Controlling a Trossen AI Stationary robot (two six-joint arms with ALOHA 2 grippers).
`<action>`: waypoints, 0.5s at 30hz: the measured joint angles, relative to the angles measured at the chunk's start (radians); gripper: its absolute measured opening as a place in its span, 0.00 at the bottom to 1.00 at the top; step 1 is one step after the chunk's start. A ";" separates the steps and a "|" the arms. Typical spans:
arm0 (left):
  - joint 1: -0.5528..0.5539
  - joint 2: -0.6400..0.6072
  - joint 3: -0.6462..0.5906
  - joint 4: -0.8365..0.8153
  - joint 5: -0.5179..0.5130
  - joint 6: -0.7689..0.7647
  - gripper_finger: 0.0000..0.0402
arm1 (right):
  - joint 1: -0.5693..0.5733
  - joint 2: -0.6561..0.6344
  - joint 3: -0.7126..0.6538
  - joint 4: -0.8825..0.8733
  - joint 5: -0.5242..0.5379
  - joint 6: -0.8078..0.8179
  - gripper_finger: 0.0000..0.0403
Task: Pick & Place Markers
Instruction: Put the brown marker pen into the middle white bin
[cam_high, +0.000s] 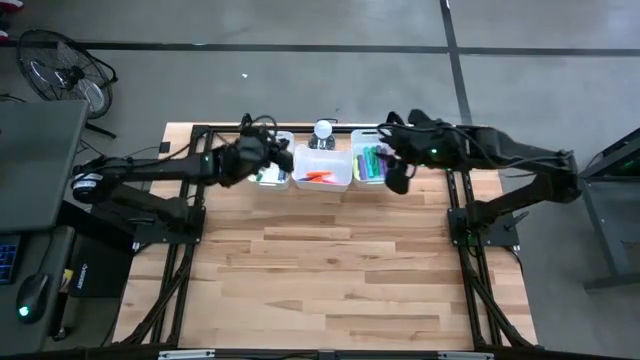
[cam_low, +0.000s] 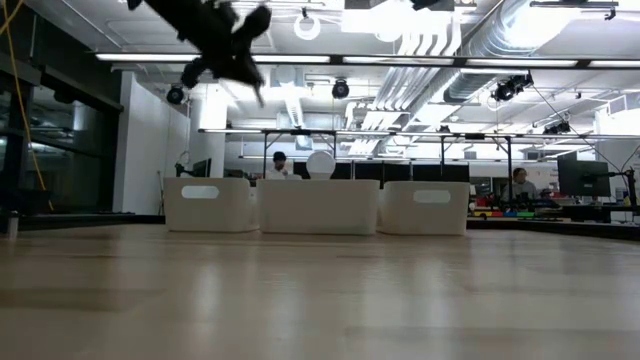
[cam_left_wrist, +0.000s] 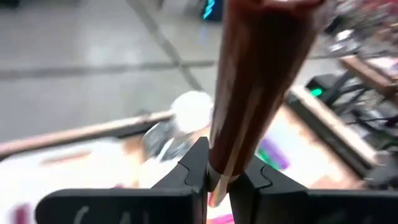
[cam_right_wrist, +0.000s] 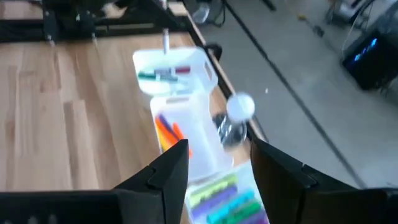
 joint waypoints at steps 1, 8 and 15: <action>0.035 0.000 0.000 -0.041 0.030 -0.030 0.07 | 0.000 -0.013 0.000 -0.031 -0.004 0.014 0.40; 0.279 0.023 0.000 -0.239 0.384 -0.166 0.07 | 0.000 -0.072 0.000 -0.191 -0.018 0.057 0.38; 0.430 0.091 0.000 -0.368 0.564 -0.193 0.07 | 0.001 -0.099 0.000 -0.300 -0.029 0.061 0.38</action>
